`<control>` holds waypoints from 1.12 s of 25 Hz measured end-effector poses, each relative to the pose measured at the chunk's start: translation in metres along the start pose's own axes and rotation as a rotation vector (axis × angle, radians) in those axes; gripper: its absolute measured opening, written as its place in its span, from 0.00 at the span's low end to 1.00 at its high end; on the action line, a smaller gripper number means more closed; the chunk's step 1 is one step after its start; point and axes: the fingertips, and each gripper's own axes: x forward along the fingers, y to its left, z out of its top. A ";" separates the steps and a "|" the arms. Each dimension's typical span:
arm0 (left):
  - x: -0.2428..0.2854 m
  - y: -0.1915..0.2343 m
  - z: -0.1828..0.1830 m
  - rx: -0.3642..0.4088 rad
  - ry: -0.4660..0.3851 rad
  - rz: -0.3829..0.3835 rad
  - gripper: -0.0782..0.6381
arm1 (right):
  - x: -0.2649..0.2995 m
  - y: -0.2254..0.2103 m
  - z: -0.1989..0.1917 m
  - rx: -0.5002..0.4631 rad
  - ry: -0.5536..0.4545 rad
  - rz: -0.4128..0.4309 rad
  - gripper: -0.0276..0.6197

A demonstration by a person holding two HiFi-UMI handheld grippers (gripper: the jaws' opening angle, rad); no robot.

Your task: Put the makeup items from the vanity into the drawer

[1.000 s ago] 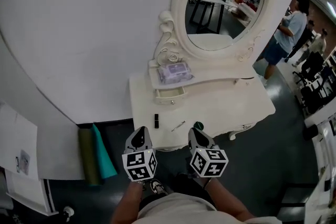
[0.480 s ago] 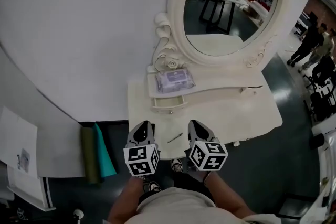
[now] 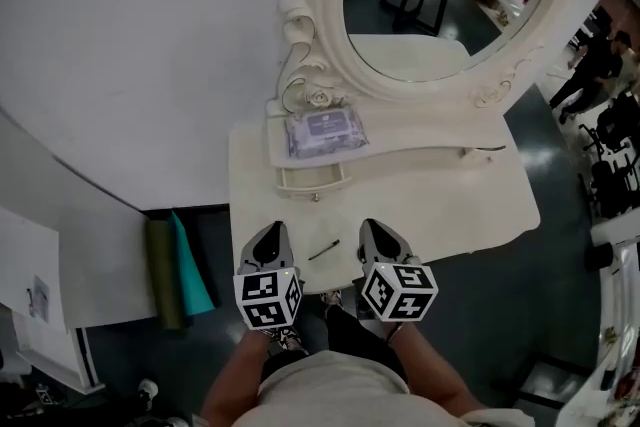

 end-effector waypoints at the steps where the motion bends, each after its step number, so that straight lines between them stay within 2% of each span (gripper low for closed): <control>1: 0.003 -0.003 -0.006 0.002 0.016 -0.009 0.11 | -0.001 -0.005 -0.004 0.000 0.007 -0.013 0.07; 7: 0.022 -0.024 -0.043 0.011 0.110 -0.057 0.11 | -0.004 -0.048 -0.038 0.051 0.064 -0.095 0.07; 11: 0.030 -0.034 -0.069 0.014 0.172 -0.081 0.11 | -0.003 -0.065 -0.063 0.022 0.115 -0.108 0.07; 18: 0.036 -0.059 -0.112 0.030 0.269 -0.137 0.11 | 0.000 -0.078 -0.112 -0.035 0.268 -0.106 0.07; 26: 0.041 -0.064 -0.127 0.022 0.293 -0.133 0.11 | 0.001 -0.080 -0.138 -0.050 0.338 -0.076 0.08; 28: 0.042 -0.064 -0.128 0.018 0.291 -0.128 0.11 | 0.003 -0.078 -0.141 -0.061 0.350 -0.062 0.10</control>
